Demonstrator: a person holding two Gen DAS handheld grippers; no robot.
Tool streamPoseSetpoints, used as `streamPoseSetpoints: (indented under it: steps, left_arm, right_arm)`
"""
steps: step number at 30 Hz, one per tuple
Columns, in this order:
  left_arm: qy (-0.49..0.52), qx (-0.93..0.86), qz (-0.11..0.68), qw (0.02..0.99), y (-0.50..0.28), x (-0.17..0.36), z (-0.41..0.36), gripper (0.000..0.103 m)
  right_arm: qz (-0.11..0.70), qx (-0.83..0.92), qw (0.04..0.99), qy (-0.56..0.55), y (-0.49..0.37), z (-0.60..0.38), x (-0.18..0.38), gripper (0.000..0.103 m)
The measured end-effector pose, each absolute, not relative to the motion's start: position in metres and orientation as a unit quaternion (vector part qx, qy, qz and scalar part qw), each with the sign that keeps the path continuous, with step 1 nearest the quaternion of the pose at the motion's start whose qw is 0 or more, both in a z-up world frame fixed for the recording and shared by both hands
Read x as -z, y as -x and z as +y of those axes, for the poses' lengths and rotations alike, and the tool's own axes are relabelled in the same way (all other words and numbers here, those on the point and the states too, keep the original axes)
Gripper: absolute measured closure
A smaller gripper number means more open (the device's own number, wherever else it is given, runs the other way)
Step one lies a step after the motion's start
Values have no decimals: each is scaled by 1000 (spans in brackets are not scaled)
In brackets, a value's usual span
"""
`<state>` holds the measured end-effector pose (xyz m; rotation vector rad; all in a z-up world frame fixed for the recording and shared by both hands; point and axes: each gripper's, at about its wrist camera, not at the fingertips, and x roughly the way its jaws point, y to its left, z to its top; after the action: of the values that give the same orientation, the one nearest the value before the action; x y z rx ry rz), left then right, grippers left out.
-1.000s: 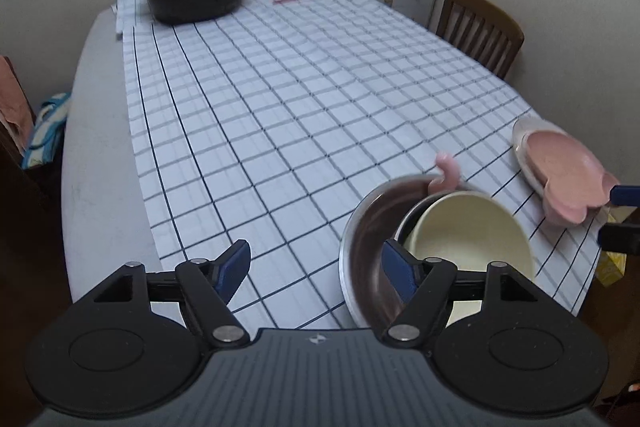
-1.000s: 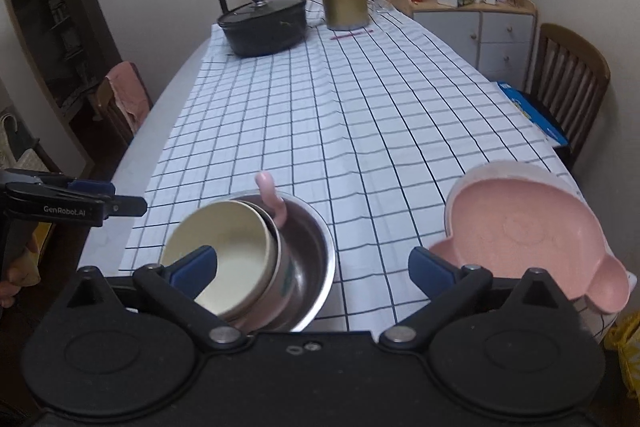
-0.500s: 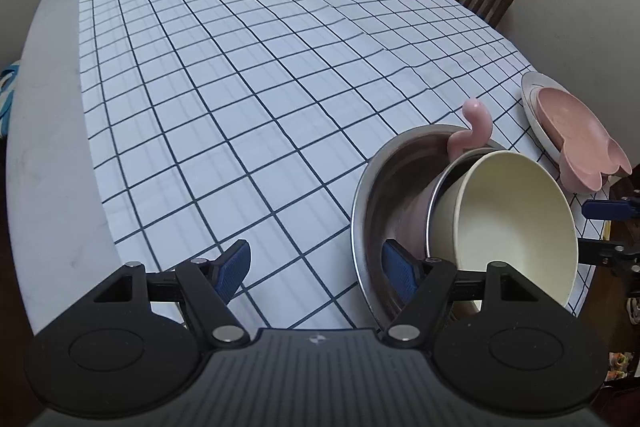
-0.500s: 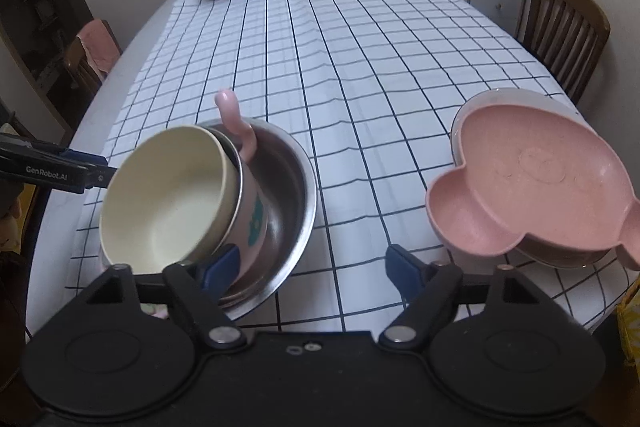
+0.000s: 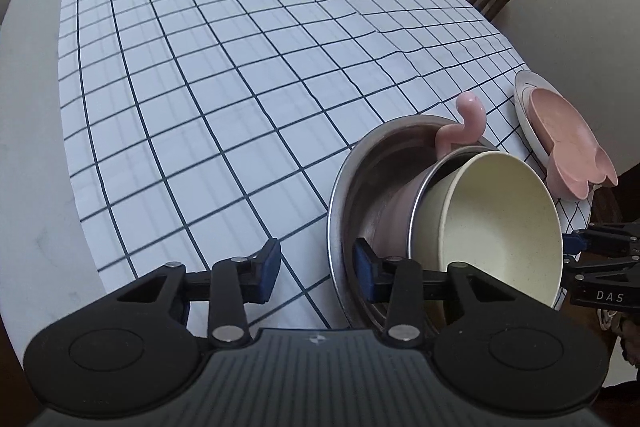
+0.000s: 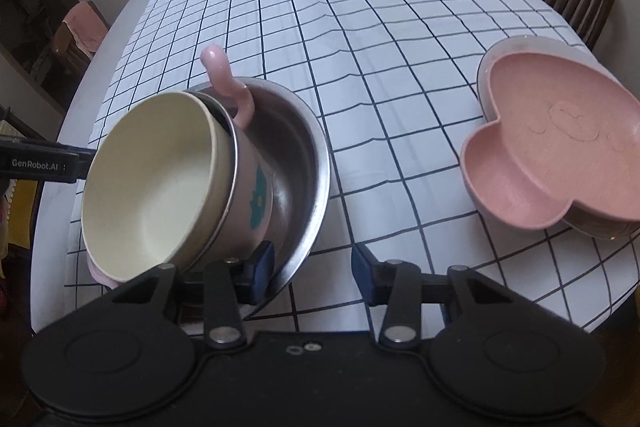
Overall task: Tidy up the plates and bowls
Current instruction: 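Reach both grippers to the large steel bowl's rim and close them, then lift the nested bowls with both grippers and carry toward the pink plates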
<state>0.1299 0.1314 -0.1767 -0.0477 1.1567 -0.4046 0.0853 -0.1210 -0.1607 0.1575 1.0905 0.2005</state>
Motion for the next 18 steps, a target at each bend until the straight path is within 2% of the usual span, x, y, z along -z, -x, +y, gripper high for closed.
streamPoseSetpoints:
  steps: [2,4,10,14,18]
  left_arm:
    - [29,185,550,814,-131,177,130,72]
    - [32,179,554,812,-132,177,129,74]
    - [32,177,560,809,-132,177,122,88]
    - [25,169,557,813,-132,176,118,92]
    - [20,163,555,815,-131,175,116,92]
  right_arm:
    - [521,-96,845,-78,-87,-121,161,64]
    - [525,-95,842,-77,-88,-120,161,65]
    - [534,-104,836,-71,-92,-113,158,79]
    - [538,-108,832,-75,-96,-112,158,84]
    - [543,-107,830,-67,-99,-110,158,84]
